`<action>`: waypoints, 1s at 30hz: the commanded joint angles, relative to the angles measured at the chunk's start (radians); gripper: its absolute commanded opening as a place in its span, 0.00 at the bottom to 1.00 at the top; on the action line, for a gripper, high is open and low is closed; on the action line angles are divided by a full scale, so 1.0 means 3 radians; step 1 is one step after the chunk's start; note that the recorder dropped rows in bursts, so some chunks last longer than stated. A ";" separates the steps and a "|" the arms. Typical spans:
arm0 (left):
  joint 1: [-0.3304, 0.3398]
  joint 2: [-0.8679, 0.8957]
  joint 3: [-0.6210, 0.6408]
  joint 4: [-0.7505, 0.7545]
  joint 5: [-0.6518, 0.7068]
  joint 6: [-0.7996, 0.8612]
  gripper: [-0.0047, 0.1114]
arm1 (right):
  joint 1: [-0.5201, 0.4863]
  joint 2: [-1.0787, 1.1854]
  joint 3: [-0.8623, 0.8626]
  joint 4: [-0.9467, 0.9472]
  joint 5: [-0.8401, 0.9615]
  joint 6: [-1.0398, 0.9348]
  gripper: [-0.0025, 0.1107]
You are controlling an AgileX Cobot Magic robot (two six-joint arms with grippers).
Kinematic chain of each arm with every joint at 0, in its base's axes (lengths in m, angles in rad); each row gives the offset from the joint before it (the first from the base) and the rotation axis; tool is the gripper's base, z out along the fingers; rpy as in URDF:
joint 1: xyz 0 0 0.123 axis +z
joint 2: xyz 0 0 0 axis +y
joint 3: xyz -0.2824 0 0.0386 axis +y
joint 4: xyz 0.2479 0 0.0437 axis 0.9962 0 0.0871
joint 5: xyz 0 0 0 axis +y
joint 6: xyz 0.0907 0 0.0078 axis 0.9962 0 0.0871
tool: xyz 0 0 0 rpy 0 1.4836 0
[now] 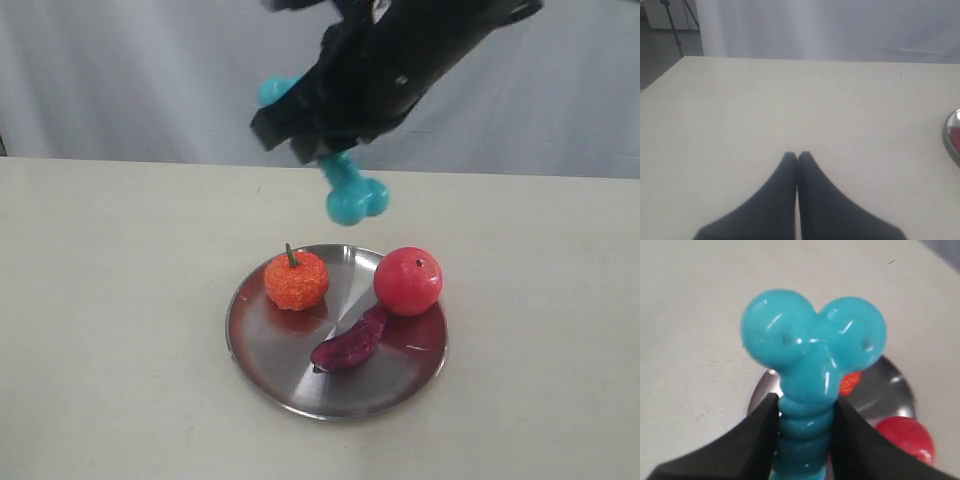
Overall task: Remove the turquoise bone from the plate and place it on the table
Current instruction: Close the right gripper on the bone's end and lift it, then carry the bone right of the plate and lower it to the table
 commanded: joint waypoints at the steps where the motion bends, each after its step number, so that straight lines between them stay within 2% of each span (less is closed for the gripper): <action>1: -0.0026 -0.0004 0.0008 -0.0005 -0.0018 -0.0014 0.04 | -0.0073 -0.0440 -0.0013 -0.0746 0.0322 0.0328 0.02; 4: -0.0026 -0.0004 0.0008 -0.0005 -0.0018 -0.0014 0.04 | -0.0239 -0.0625 -0.0013 -0.0991 0.0546 0.0328 0.02; 7: -0.0026 -0.0004 0.0008 -0.0005 -0.0018 -0.0014 0.04 | -0.0562 -0.0730 -0.0013 -0.1010 0.0654 0.0334 0.02; 13: -0.0026 -0.0004 0.0008 -0.0005 -0.0018 -0.0014 0.04 | -0.1329 -0.0717 0.0050 -0.0670 0.0635 0.0310 0.02; 17: -0.0026 -0.0004 0.0008 -0.0005 -0.0018 -0.0014 0.04 | -0.1619 -0.0610 0.0281 -0.0623 0.0561 0.0310 0.02; 25: -0.0026 -0.0004 0.0008 -0.0005 -0.0018 -0.0014 0.04 | -0.1726 -0.0179 0.0947 -0.0484 0.0022 0.0325 0.02; 30: -0.0026 -0.0004 0.0008 -0.0005 -0.0018 -0.0014 0.04 | -0.1726 0.0290 0.1090 -0.0268 -0.0264 0.0325 0.02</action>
